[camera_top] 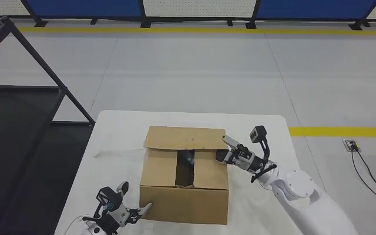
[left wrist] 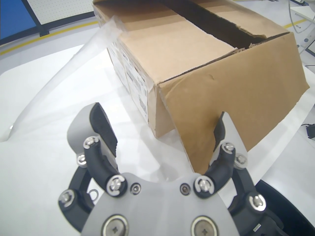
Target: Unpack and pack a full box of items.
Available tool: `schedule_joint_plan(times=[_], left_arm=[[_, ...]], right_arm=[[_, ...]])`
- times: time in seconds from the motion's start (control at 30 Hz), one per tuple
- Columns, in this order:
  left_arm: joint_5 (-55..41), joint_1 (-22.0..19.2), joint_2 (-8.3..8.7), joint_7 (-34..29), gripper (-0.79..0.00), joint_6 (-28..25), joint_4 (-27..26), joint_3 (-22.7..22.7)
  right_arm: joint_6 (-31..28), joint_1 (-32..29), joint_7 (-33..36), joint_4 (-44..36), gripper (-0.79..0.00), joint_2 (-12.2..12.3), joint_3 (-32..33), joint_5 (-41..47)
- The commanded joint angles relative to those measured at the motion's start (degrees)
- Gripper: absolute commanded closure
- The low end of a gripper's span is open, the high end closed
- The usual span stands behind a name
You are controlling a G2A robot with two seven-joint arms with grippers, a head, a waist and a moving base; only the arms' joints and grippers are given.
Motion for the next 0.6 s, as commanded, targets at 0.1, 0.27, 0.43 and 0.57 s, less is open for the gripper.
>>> schedule_joint_plan(times=[0.1,0.27,0.43,0.57], left_arm=[[-0.7,0.7,0.07,0.9,-0.785,0.4,0.0,-0.7],[-1.5,1.4,0.17,1.5,-0.785,0.2,-0.2,-1.5],[-1.6,1.6,0.19,1.6,-0.785,0.2,-0.3,-1.7],[-1.6,1.6,0.19,1.6,-0.785,0.2,-0.3,-1.7]], right_arm=[[-1.2,2.4,-5.6,2.3,-0.785,-1.6,-0.5,2.9],[-3.6,5.0,-9.8,4.4,-0.785,-3.7,-2.5,4.5],[-3.8,7.2,-12.1,6.8,-0.785,-5.2,-4.2,4.0],[-3.8,7.2,-12.1,6.8,-0.785,-5.2,-4.2,4.0]])
